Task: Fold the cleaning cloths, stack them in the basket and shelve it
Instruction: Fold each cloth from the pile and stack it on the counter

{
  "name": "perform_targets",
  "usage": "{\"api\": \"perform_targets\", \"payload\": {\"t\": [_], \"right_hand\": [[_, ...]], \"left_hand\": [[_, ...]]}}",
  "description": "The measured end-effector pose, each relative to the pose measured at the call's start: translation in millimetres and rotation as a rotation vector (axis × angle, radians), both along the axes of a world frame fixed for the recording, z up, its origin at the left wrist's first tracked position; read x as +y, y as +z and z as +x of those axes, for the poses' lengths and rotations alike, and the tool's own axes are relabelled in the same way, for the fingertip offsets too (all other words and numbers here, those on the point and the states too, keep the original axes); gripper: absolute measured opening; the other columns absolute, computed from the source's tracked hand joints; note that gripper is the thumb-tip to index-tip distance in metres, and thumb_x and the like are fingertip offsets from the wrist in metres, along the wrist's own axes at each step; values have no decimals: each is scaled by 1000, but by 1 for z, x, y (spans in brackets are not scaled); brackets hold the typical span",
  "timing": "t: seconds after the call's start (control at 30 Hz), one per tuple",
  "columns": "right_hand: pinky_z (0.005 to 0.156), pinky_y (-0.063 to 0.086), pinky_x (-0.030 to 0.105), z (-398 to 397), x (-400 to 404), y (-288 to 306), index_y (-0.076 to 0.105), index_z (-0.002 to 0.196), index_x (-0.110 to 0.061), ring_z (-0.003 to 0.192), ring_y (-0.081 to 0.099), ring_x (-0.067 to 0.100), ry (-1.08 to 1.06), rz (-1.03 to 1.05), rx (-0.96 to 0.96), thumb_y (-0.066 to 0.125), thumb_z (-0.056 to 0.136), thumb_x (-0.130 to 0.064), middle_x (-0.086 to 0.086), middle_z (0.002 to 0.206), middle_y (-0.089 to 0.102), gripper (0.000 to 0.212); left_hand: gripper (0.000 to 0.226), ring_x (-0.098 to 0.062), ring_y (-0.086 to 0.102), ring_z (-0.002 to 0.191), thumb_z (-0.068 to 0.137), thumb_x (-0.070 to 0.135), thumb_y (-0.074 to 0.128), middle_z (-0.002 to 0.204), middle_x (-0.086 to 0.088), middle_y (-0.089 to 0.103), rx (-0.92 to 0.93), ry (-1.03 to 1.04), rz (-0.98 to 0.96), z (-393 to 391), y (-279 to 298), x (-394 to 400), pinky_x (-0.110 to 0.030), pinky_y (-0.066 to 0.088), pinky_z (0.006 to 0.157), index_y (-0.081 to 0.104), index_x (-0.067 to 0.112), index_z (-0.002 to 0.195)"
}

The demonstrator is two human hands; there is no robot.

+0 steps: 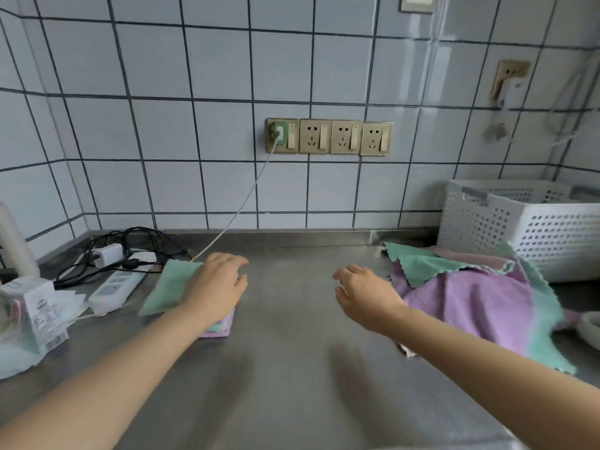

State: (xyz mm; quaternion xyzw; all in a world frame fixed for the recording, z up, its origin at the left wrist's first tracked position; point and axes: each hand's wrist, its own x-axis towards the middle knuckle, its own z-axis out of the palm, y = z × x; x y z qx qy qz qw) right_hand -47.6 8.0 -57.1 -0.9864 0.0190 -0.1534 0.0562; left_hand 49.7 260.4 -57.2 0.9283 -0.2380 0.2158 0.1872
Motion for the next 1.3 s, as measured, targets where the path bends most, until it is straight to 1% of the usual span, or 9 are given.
{"api": "perform_targets", "payload": {"t": [0.2,0.3,0.43,0.53,0.7,0.83,0.97,1.17,1.3], "right_hand": [[74,46,34,-47,-114,8,54,116,-15,109,52,27,-162,-114,-47,43,91,-14,6,114,58,27],[83,50,40,-63,-173,7,55,120,-14,114,49,28,-268,-187,-69,47,90,-12,7,121,56,32],[68,55,44,-74,-242,3,63,111,-9,89,57,33,-348,-376,-114,70,64,3,10,99,58,48],[64,53,41,-75,-279,-3,63,113,-16,89,56,32,-412,-424,-87,75,56,2,9,105,59,61],[76,47,37,-54,-293,9,70,99,-20,97,52,26,-409,-352,-116,64,82,-15,2,106,58,19],[78,47,41,-27,-263,36,73,92,-13,98,52,29,-246,-139,-264,62,86,-14,6,105,64,13],[69,49,42,-17,-213,65,68,81,-6,82,56,31,-110,-63,-464,56,87,-15,9,85,64,16],[61,35,32,-38,-180,94,50,87,-9,70,46,21,-74,291,-576,57,85,-15,2,78,52,9],[55,32,16,-60,-157,101,41,76,-15,61,42,5,15,496,-527,52,84,-4,-5,68,49,17]], "left_hand": [[37,-20,41,125,94,28,48,125,-3,58,51,-270,178,-42,-15,-130,-33,37,101,53,16,128],[36,-21,41,124,95,29,45,126,-4,57,83,-365,237,-58,-17,-186,-38,39,101,52,14,127],[30,-27,48,115,95,26,44,124,-9,58,84,-457,329,-71,-21,-243,-40,43,95,56,9,116],[31,-28,47,114,94,26,45,122,-10,55,76,-517,326,-76,-23,-280,-41,42,96,55,7,117],[50,-28,41,124,94,30,47,141,-5,39,144,-557,223,-71,-24,-329,-47,41,99,35,14,139],[72,-36,41,130,92,40,47,151,-14,29,344,-470,18,-57,-28,-360,-50,41,100,8,18,150],[43,-38,60,103,86,43,40,115,-14,60,355,-261,-270,-37,-18,-372,-41,49,81,40,22,123],[17,-34,63,81,90,16,50,82,-14,70,152,-237,-484,-27,13,-308,-34,40,58,67,14,87],[24,-9,67,75,83,2,61,76,15,73,120,-410,-658,-36,34,-243,-32,50,70,75,19,91]]}}
